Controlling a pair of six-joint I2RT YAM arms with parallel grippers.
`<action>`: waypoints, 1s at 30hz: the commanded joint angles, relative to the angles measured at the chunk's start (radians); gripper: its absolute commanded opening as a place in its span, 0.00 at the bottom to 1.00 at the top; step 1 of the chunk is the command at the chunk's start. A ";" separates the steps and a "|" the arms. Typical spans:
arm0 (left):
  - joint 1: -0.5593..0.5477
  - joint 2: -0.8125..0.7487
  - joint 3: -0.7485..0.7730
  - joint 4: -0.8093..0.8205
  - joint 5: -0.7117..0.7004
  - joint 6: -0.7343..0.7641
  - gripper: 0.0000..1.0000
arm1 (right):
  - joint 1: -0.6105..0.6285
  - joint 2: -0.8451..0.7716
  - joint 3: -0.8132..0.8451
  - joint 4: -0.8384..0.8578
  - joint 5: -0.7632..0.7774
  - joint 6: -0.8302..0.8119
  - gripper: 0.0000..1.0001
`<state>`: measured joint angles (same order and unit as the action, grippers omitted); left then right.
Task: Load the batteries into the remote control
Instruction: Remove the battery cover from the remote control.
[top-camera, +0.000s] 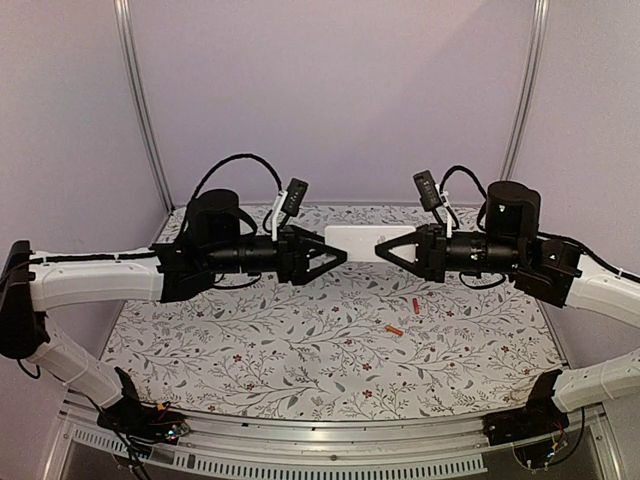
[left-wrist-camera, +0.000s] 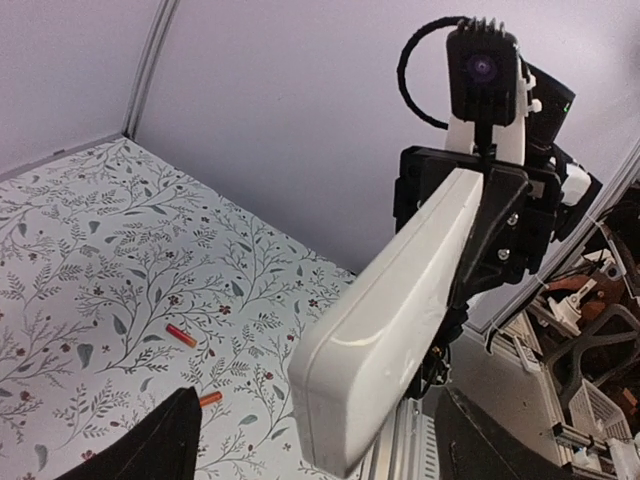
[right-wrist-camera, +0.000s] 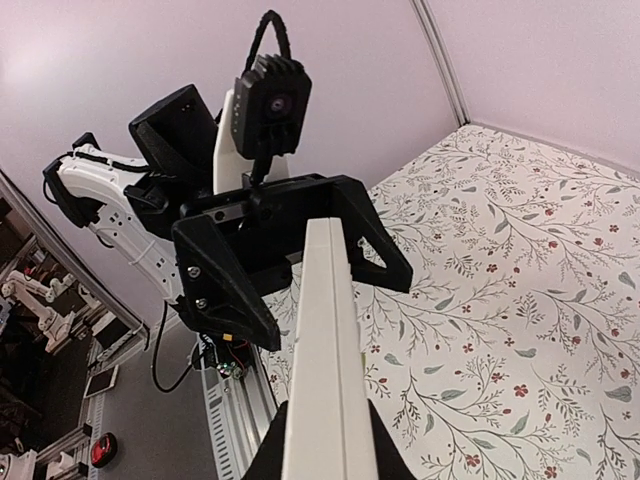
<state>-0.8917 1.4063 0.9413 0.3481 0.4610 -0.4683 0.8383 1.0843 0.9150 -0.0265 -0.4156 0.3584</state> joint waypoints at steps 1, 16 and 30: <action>0.000 0.053 0.014 0.119 0.054 -0.072 0.76 | -0.023 0.027 -0.002 0.119 -0.126 0.011 0.00; 0.040 0.077 -0.016 0.195 -0.053 -0.173 0.43 | -0.098 0.116 -0.017 0.220 -0.250 0.060 0.00; 0.084 0.127 -0.004 0.132 -0.061 -0.176 0.11 | -0.193 0.171 -0.061 0.398 -0.381 0.157 0.00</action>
<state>-0.8452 1.4845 0.9417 0.5201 0.4400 -0.6460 0.6605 1.2400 0.8745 0.2375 -0.7246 0.4770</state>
